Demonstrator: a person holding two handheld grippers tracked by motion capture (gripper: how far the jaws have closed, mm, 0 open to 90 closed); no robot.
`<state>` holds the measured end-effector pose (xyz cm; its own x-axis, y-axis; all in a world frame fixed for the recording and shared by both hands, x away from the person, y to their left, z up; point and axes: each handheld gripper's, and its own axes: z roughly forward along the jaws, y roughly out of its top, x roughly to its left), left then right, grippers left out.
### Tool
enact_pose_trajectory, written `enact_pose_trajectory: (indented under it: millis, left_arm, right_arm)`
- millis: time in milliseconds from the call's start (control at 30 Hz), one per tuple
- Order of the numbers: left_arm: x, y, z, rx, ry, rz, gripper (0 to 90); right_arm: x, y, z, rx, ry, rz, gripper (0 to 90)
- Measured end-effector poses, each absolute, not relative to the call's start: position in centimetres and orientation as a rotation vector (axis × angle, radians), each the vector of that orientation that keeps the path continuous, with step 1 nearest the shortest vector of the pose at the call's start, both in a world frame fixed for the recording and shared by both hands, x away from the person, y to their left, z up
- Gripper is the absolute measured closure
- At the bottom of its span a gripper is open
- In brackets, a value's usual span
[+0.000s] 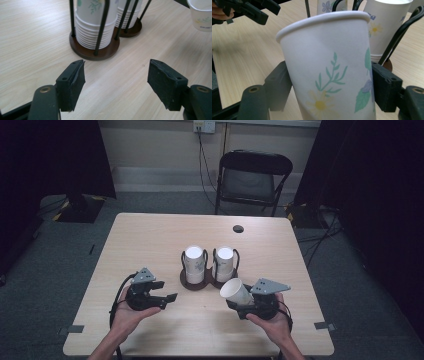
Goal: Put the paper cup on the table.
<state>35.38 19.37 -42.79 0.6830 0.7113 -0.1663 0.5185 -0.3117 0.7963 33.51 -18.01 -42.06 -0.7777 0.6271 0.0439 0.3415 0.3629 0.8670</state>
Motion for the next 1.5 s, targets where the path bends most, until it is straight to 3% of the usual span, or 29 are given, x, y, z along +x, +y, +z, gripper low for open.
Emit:
enact_pose_trajectory:
  millis: [733,1500]
  left_arm:
    - [34.7,22.0,-43.8,1.958,0.999,0.302,29.6]
    - [34.4,22.1,-44.6,1.978,1.001,0.316,29.7]
  right_arm:
    - [35.7,-23.7,-42.7,1.137,2.133,1.359,26.4]
    - [40.7,-24.4,-44.7,1.278,2.025,1.323,25.8]
